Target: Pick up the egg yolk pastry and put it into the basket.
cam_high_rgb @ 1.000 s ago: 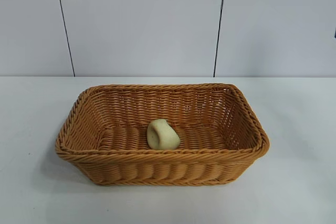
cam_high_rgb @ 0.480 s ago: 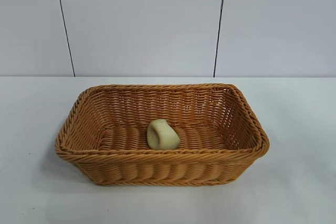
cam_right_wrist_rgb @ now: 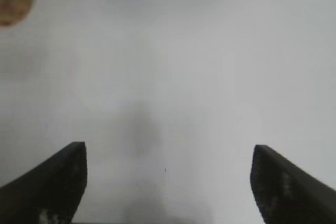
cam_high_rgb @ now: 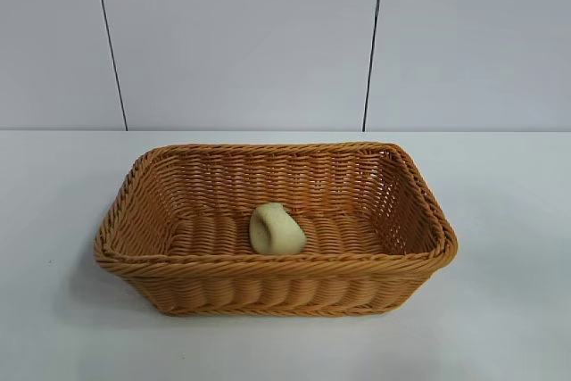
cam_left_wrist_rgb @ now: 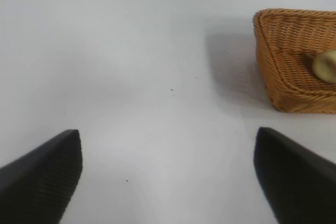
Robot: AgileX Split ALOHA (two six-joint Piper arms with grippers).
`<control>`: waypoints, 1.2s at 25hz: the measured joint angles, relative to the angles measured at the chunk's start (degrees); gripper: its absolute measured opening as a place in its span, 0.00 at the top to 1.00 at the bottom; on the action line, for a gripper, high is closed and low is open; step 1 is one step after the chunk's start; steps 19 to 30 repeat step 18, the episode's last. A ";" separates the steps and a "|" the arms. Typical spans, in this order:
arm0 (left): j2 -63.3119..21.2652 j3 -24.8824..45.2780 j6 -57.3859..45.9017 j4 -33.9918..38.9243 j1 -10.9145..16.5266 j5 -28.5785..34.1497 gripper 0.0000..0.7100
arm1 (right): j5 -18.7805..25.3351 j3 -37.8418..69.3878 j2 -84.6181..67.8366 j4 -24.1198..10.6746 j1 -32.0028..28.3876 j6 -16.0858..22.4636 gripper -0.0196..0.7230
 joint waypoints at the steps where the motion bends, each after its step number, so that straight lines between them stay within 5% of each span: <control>1: 0.00 0.00 0.00 0.00 0.00 0.00 0.09 | 0.00 0.04 -1.74 0.00 0.00 0.00 0.15; 30: 0.00 0.00 0.04 0.00 0.00 0.00 0.09 | 0.00 0.04 -5.77 0.00 0.11 0.00 0.15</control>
